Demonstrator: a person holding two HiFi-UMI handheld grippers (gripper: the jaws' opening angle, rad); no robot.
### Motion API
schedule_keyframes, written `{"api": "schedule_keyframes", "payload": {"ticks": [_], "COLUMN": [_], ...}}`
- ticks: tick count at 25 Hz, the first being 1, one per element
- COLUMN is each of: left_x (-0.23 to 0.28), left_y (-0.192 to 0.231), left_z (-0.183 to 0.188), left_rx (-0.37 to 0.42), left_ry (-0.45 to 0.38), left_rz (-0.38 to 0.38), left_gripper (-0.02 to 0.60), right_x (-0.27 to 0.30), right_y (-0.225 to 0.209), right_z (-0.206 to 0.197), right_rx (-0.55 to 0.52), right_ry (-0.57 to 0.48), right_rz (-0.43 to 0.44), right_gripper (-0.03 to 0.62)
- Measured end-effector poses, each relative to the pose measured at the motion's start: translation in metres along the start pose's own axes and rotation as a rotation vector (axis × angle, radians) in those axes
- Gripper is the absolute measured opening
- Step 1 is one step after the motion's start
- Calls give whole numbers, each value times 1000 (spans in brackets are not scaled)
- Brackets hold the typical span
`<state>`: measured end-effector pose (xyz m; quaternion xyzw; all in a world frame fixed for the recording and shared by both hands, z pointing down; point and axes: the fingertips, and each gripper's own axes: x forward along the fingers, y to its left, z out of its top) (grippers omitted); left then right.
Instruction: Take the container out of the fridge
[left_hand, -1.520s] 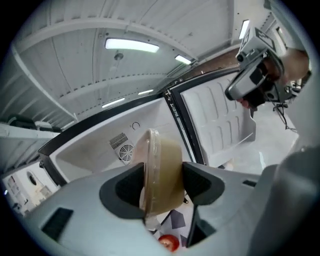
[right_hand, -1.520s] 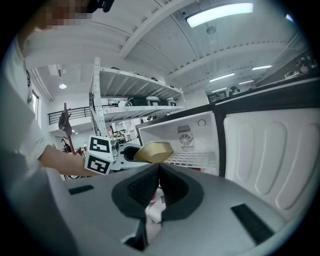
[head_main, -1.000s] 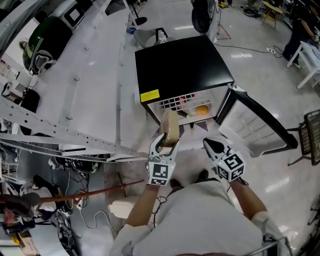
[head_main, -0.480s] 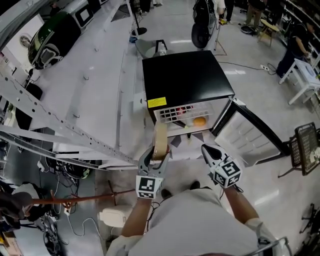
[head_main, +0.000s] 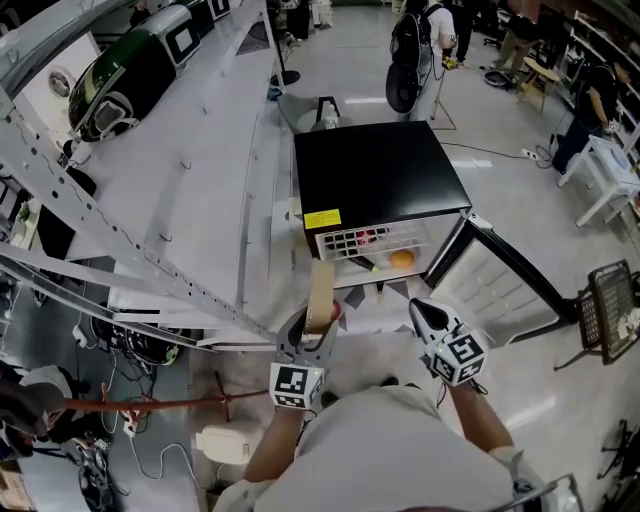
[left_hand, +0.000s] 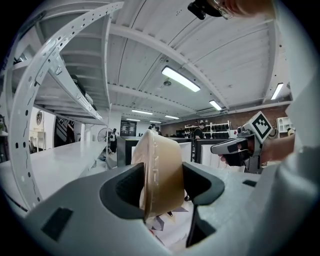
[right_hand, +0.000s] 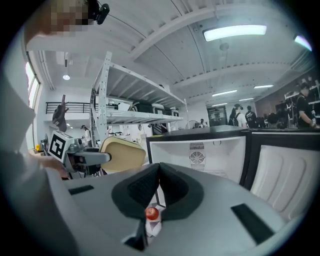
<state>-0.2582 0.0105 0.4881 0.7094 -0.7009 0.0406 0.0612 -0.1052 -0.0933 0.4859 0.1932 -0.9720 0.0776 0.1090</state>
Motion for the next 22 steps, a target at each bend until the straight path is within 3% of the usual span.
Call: {"api": "schedule_keyframes", "payload": {"ticks": [22], "left_x": [-1], "left_y": [-6], "left_z": [0], "left_rx": [-4], "left_ry": [2], "left_rz": [-20], "left_gripper": [235], "right_x": [1], "right_y": [2], "right_z": [-3], "right_rx": [32], "right_ry": [4], "right_rz": [14], "right_gripper": [6]}}
